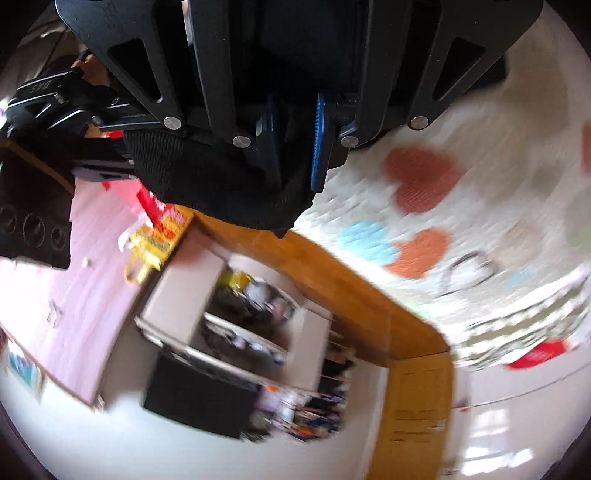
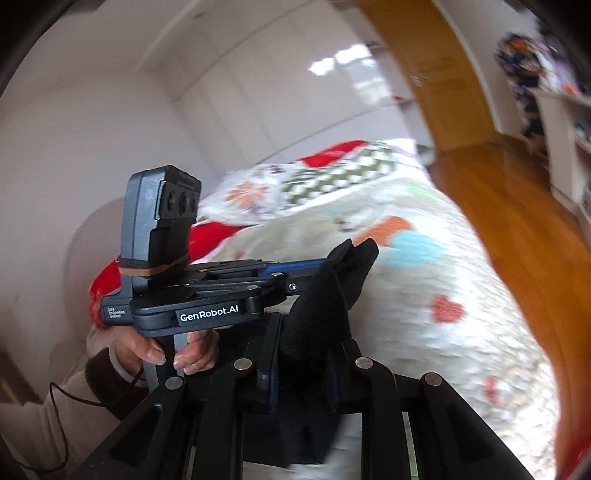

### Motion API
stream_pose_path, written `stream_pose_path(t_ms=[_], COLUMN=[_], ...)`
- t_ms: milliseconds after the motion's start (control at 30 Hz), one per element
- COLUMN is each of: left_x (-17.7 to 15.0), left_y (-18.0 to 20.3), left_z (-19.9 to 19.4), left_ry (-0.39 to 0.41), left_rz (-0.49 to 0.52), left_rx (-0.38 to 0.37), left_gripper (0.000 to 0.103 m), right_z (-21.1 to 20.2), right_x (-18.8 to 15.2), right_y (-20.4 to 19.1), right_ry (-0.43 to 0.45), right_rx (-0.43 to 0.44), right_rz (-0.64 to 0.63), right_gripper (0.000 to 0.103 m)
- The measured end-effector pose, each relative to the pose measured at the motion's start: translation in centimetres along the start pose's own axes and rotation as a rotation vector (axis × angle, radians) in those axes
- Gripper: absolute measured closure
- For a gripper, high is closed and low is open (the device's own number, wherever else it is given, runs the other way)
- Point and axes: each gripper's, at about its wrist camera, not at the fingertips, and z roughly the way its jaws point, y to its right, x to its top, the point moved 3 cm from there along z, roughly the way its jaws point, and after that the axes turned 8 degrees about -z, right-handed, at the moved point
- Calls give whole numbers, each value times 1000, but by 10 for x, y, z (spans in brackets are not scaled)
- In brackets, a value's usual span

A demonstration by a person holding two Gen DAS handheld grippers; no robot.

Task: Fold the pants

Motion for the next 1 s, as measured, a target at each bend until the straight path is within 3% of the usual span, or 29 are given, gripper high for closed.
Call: stream_pose_path(t_ms=[67,167,233,300,333,467,567,667,767,800,933,1000], left_x=[-17,-49,-70,-90,-97,-118,-124,-125,-121,-122,-133,-141], left_y=[-27,-71,-94,-110,-114,-117,-109,-103,-87,-84,-82,-84], left_z=[-26,-61,-77,-91,-96,-110,-107,-95,-82,-78,-58,-58], left_ry=[10,45,57,71,77,95,94,82,81,76,3,17], left_rz=[-97,-241,-343,-426,-447,-484,-479,-476,-436,-423,-387,-398], left_rx=[23,96,122,136,152,180,185,199,217,240,491,491], left_gripper=[87,73,50,47,47,41,40,40,40,40,40,40], right_z=[13,48,79,106,117,87,63,66,79,85,108,110], right_x=[-3,-19,-37,-57,-69,-62,-50,-46,-48,-48,-70,-79], right_y=[-23,-63,-88,-100,-105,-104,-79,-48,-38,-38,-46,-45], right_ry=[-23,-93,-136,-223,-291,-239,-173,-180,-195,-204,-304,-324], right_rx=[36,85,86,107,176,215,115,-24,-45,-51,-157,-185], right_rz=[-41,-107,-152,-133,-92,-124,-135,-96,-71,-82,-215,-265], right_gripper=[83,83,81,64,60,57,56,56,56,56,56,56])
